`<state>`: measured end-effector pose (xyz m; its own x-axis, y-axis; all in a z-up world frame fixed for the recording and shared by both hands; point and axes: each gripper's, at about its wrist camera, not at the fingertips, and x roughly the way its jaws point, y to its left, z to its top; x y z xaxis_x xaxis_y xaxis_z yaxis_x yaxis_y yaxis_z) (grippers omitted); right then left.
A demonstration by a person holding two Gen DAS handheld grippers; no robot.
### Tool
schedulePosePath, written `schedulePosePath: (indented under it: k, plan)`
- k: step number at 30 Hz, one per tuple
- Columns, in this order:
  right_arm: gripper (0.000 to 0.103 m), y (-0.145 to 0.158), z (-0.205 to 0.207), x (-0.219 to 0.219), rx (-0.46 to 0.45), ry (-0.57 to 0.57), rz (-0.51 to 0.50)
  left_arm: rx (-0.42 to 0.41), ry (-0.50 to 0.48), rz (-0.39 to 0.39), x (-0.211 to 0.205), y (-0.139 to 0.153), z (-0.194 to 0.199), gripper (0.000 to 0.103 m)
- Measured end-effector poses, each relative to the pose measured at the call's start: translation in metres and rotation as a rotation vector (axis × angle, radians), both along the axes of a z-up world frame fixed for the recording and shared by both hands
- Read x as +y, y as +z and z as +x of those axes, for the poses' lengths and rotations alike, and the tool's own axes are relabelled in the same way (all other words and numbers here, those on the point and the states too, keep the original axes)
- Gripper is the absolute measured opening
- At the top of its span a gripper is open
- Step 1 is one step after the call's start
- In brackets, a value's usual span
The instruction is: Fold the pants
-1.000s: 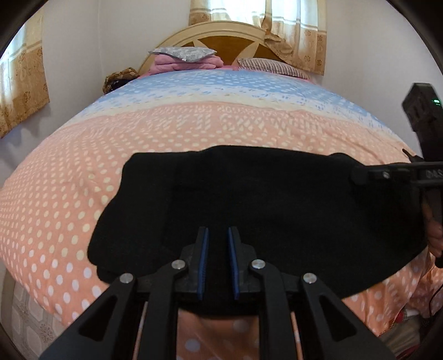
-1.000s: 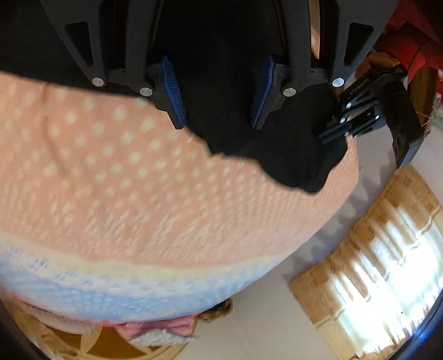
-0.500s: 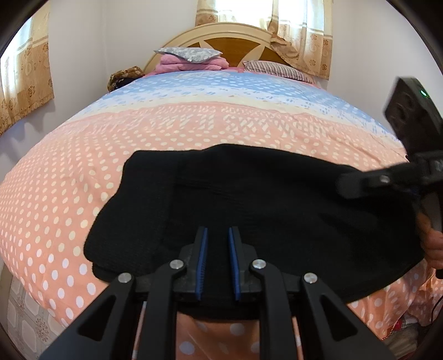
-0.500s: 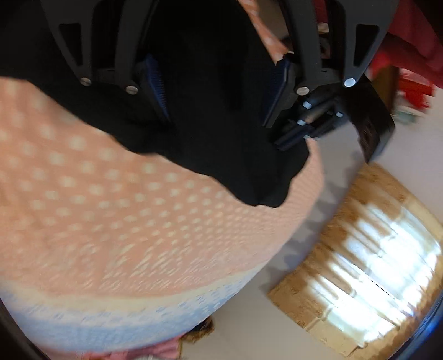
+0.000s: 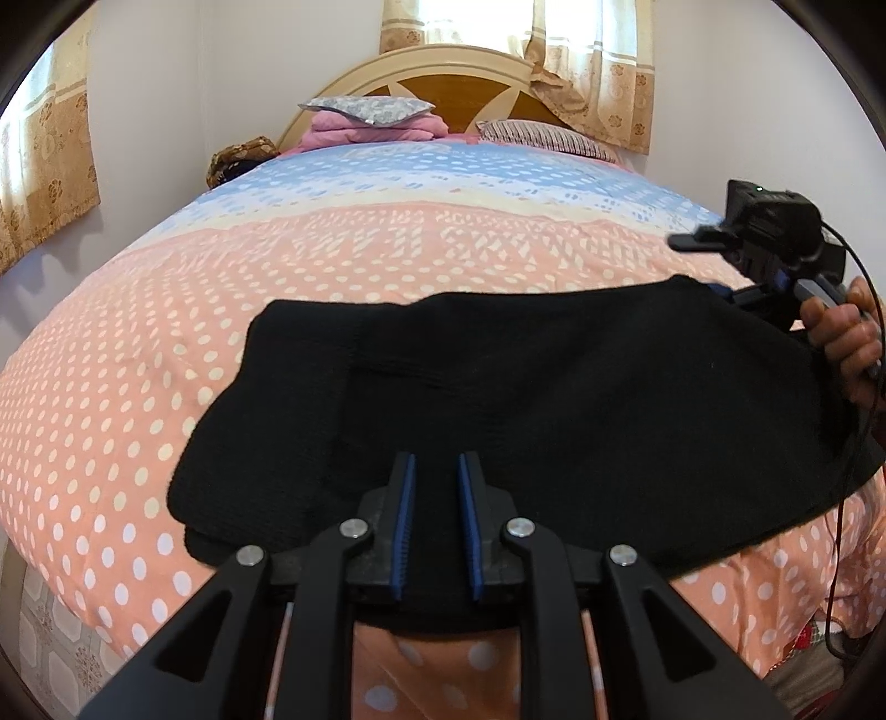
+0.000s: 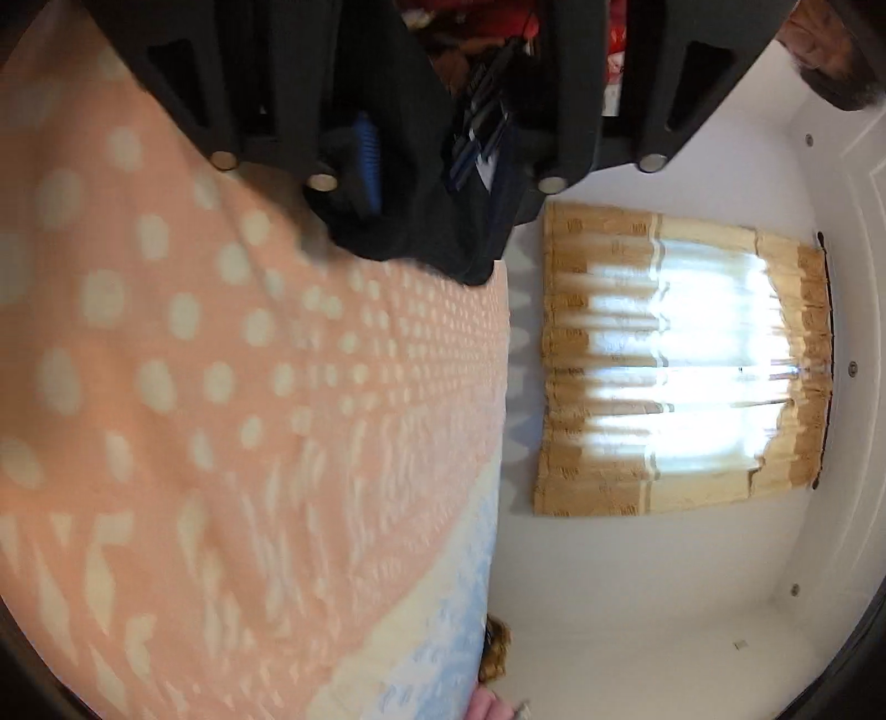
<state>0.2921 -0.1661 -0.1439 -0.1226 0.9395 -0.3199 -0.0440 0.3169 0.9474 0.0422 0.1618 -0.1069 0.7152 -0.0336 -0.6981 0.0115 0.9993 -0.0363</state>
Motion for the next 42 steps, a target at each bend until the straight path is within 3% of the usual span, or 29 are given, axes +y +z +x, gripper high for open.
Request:
schedulePosePath:
  k: [2,5,7,9,13,16,18,19,21,25,27,29,30,32,34,38,42]
  plan:
    - [0.035,0.016,-0.003,-0.006,-0.072,0.023,-0.093,0.001,0.001,0.003,-0.001,0.000,-0.001,0.020]
    - [0.035,0.047,-0.005,-0.041,-0.222,-0.086,-0.274,-0.008,0.007,0.010,-0.002,0.000,-0.002,0.020]
    - [0.035,0.067,-0.006,-0.072,-0.328,-0.235,-0.486,-0.024,0.014,0.040,-0.007,-0.001,-0.003,0.020]
    - [0.035,0.074,-0.014,-0.088,-0.426,-0.306,-0.734,-0.034,0.023,0.077,-0.012,-0.002,-0.003,0.020]
    - [0.035,0.078,-0.023,-0.114,-0.452,-0.367,-0.739,-0.020,0.043,0.073,-0.010,0.000,0.000,0.020]
    - [0.035,0.099,-0.032,-0.135,-0.528,-0.543,-0.926,-0.002,0.048,0.027,-0.004,0.002,0.004,0.020]
    - [0.036,0.114,-0.031,-0.168,-0.517,-0.700,-1.102,0.002,0.055,0.012,-0.004,0.002,0.004,0.020]
    - [0.044,0.118,-0.026,-0.187,-0.491,-0.768,-1.232,0.003,0.064,0.001,-0.004,0.002,0.003,0.020]
    - [0.055,0.119,-0.017,-0.216,-0.443,-0.833,-1.362,0.004,0.078,-0.013,-0.004,0.001,0.002,0.020]
    - [0.056,0.092,0.016,-0.271,-0.298,-0.854,-1.627,0.009,0.077,-0.001,-0.006,0.001,0.002,0.020]
    - [0.056,0.073,0.026,-0.294,-0.228,-0.825,-1.629,0.010,0.080,-0.005,-0.006,0.001,0.002,0.020]
    - [0.052,0.063,0.031,-0.301,-0.222,-0.822,-1.570,0.012,0.080,0.002,-0.007,0.002,0.002,0.021]
    - [0.044,0.066,0.030,-0.302,-0.234,-0.828,-1.548,0.012,0.079,0.005,-0.007,0.001,0.002,0.021]
    - [0.006,0.070,0.028,-0.305,-0.249,-0.821,-1.520,0.012,0.078,0.011,-0.008,0.001,0.003,0.021]
    - [0.006,0.079,0.018,-0.309,-0.268,-0.842,-1.477,0.013,0.078,0.008,-0.006,0.001,0.004,0.021]
    - [0.005,0.110,-0.026,-0.328,-0.332,-0.989,-1.217,0.015,0.078,-0.004,-0.005,0.001,0.004,0.021]
    - [0.005,0.148,-0.100,-0.363,-0.414,-1.127,-1.001,0.015,0.079,-0.006,-0.005,0.001,0.004,0.021]
